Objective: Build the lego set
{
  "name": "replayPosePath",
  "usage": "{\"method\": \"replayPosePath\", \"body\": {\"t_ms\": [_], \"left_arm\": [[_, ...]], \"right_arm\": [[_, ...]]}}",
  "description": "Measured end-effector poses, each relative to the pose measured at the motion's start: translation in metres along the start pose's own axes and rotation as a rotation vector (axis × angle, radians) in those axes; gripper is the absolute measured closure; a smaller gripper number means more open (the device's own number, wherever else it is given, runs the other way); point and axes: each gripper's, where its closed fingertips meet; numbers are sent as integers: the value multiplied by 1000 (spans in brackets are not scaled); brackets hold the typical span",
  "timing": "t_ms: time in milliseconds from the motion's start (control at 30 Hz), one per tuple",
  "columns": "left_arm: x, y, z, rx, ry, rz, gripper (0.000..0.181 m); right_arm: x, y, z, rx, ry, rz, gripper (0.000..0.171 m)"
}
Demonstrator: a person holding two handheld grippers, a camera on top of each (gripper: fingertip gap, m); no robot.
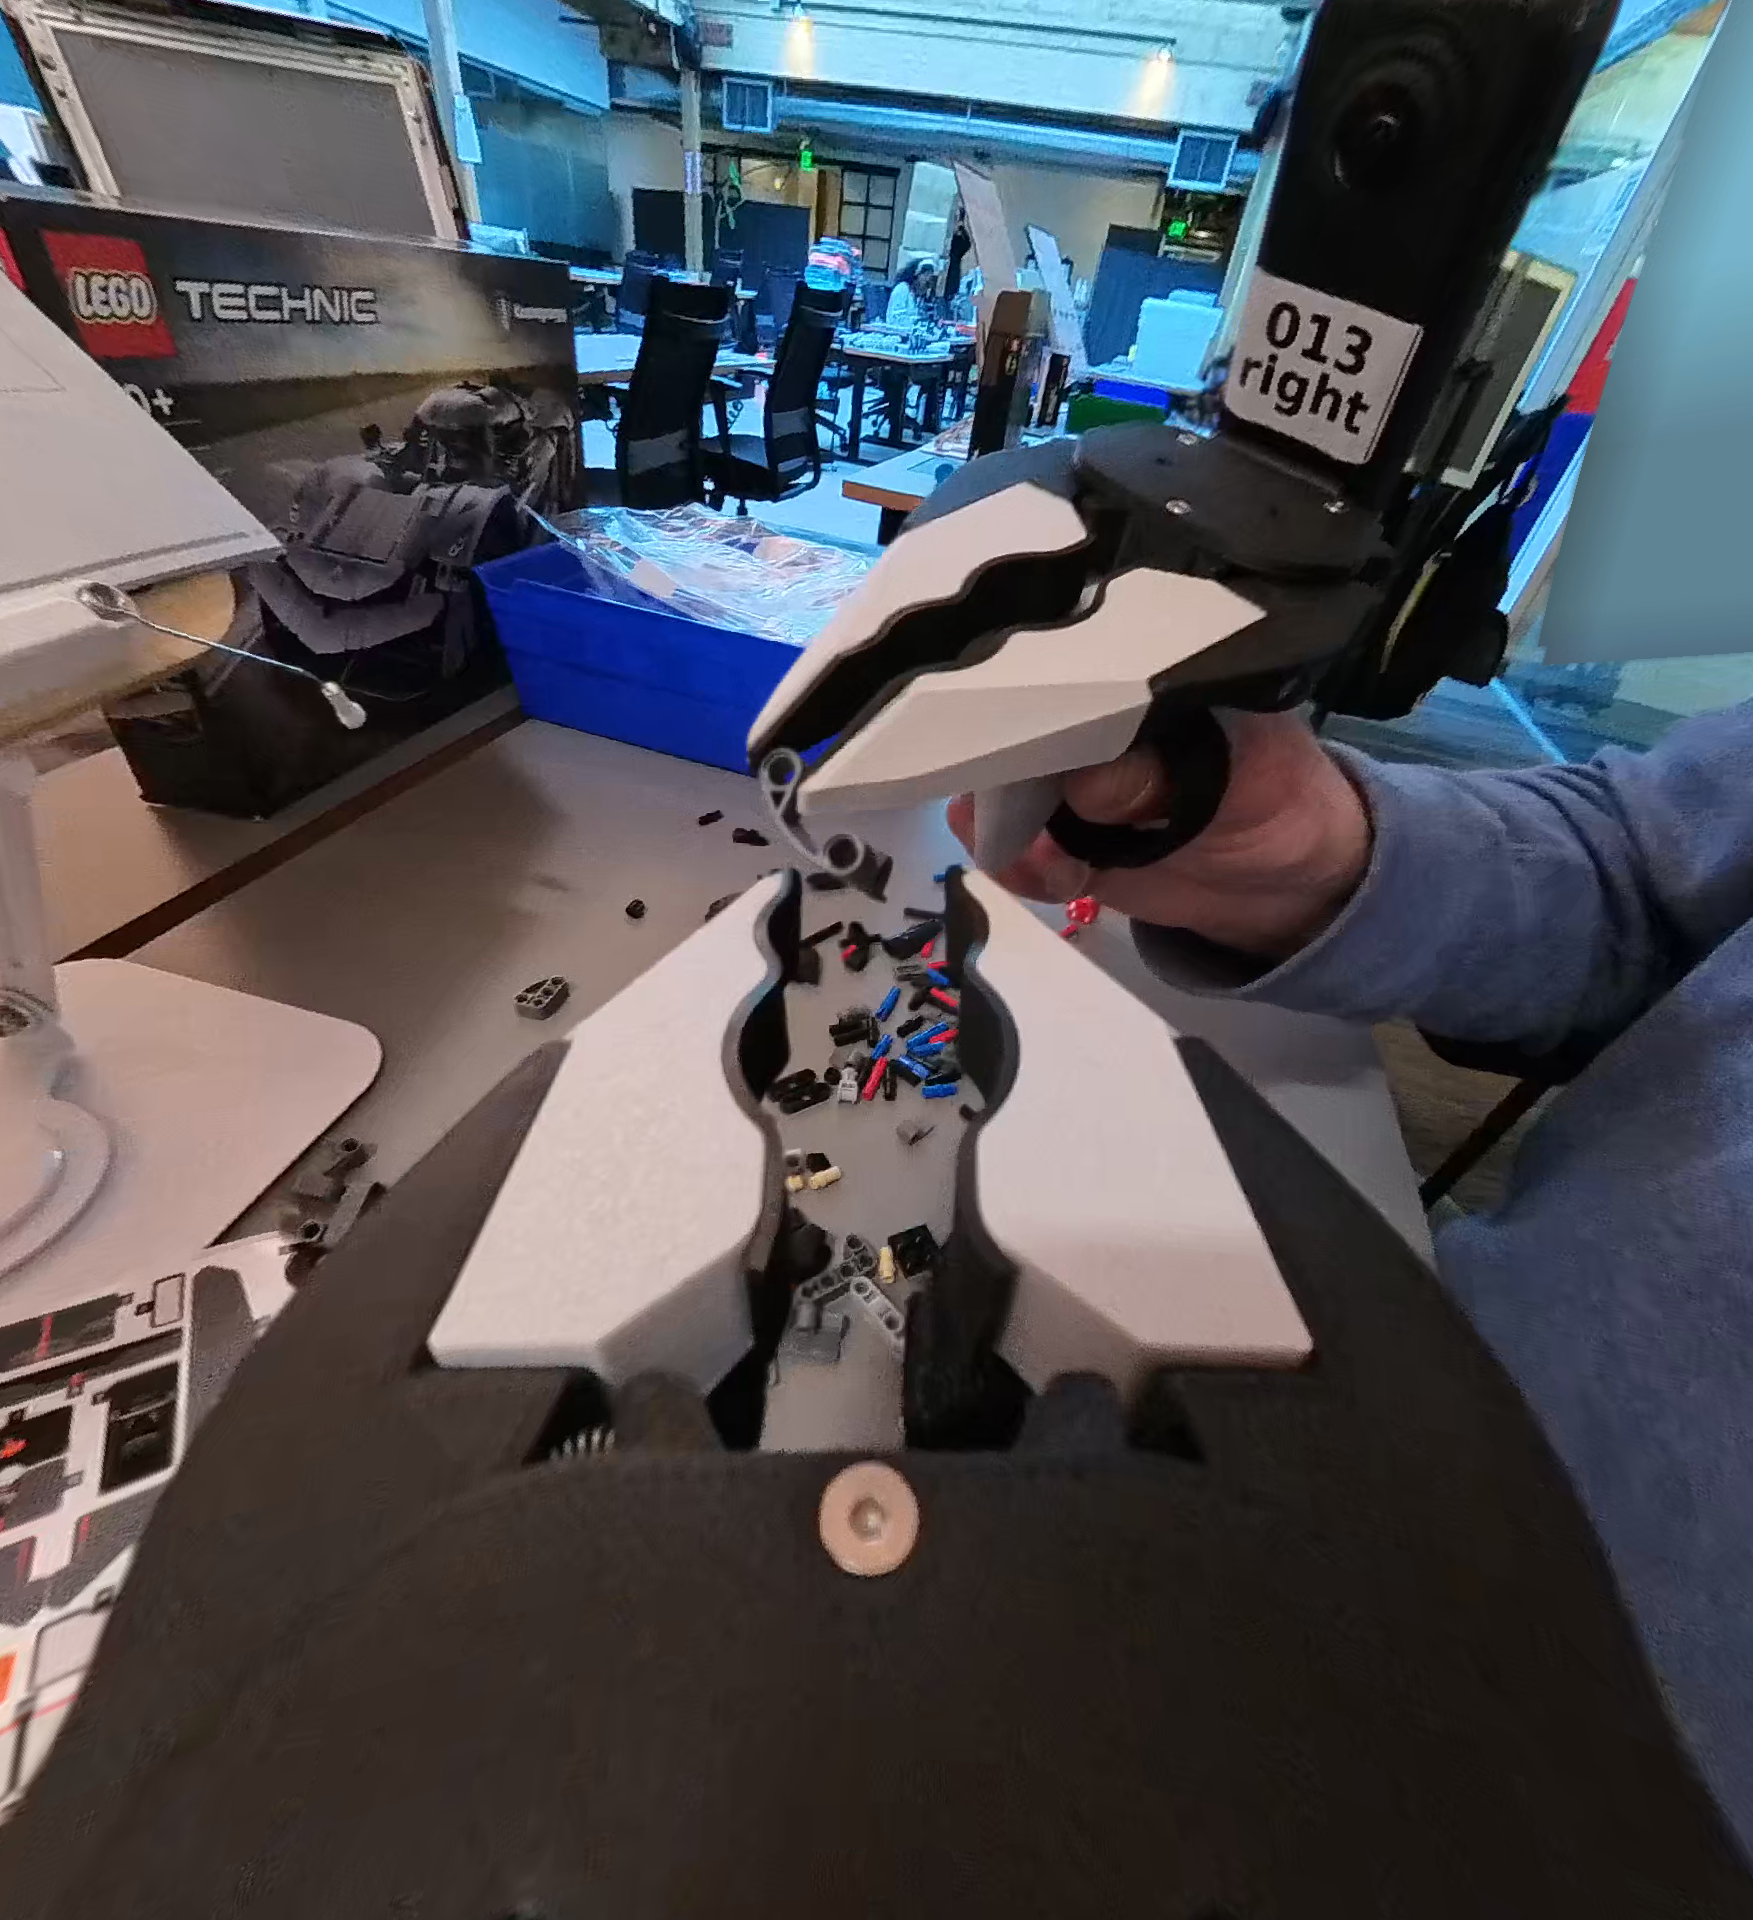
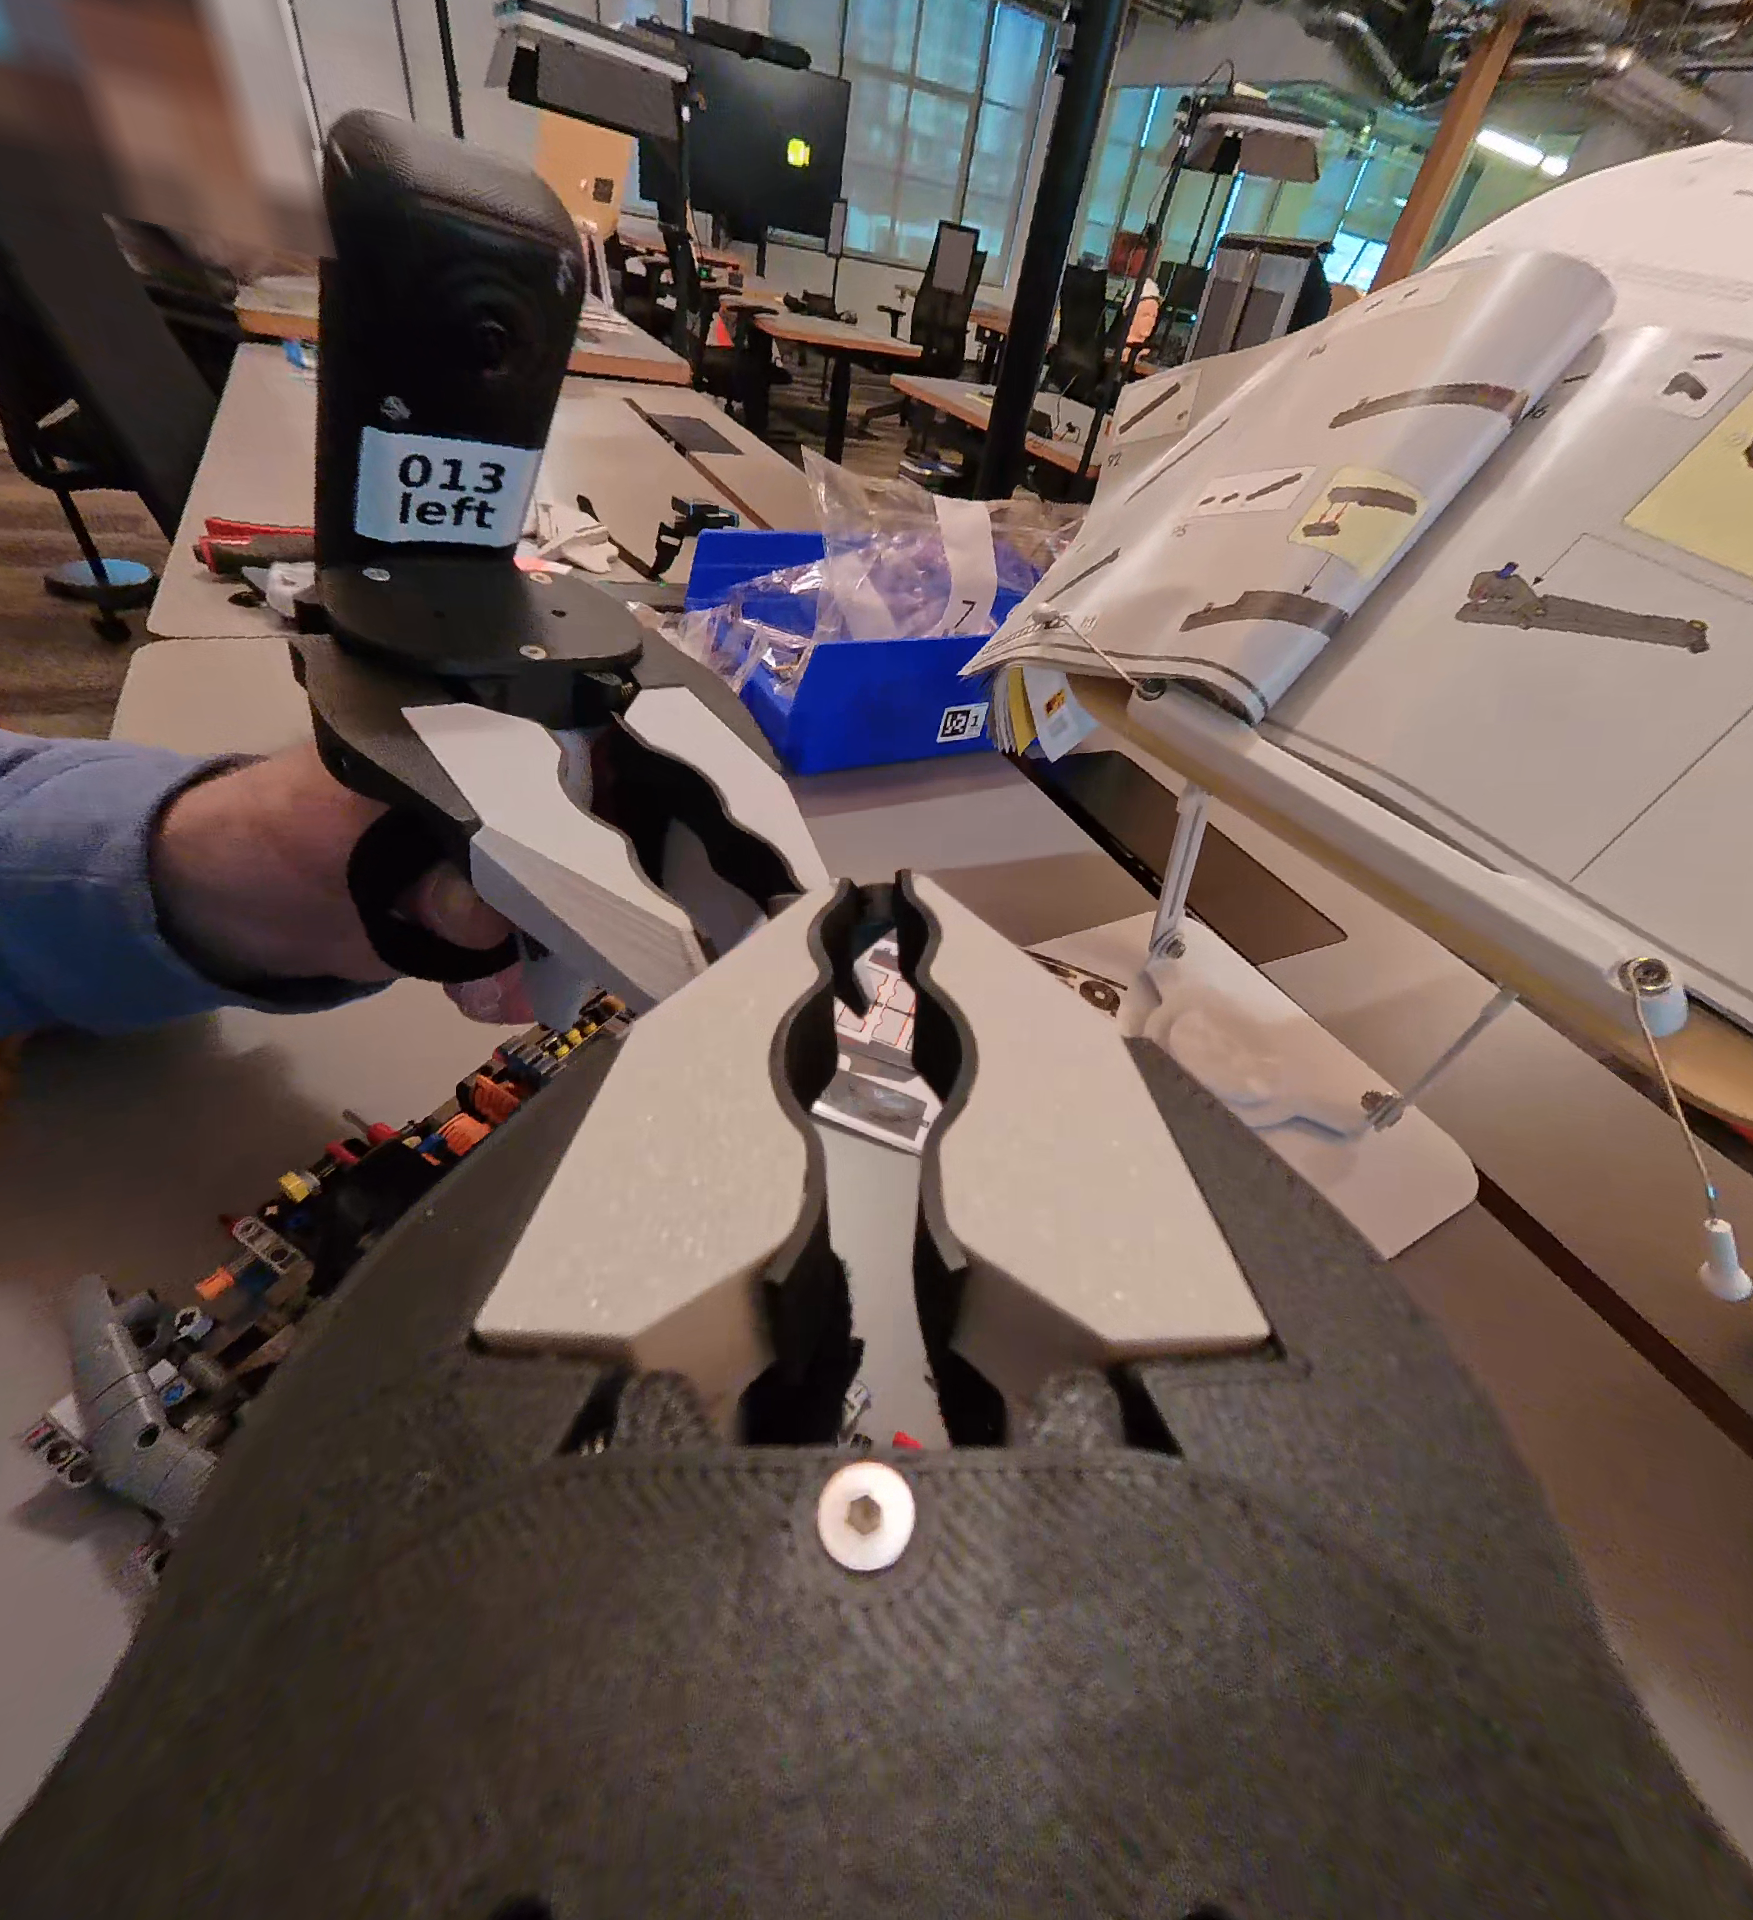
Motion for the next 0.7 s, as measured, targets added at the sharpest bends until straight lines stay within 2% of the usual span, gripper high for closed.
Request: {"method": "replayPosePath", "body": {"t_ms": [167, 700], "left_arm": [[-1, 4, 1, 7, -21, -20, 170], [-4, 3, 3, 34, 32, -6, 174]], "right_arm": [[2, 1, 1, 8, -8, 1, 166], [-4, -5, -6, 30, -58, 35, 167]]}}
Point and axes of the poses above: each gripper's, where its closed fingertips meet, z out along the fingers, x out of its underside, y = z × x across the jaws, and after that the axes turned 15 degrees about -z, right-handed
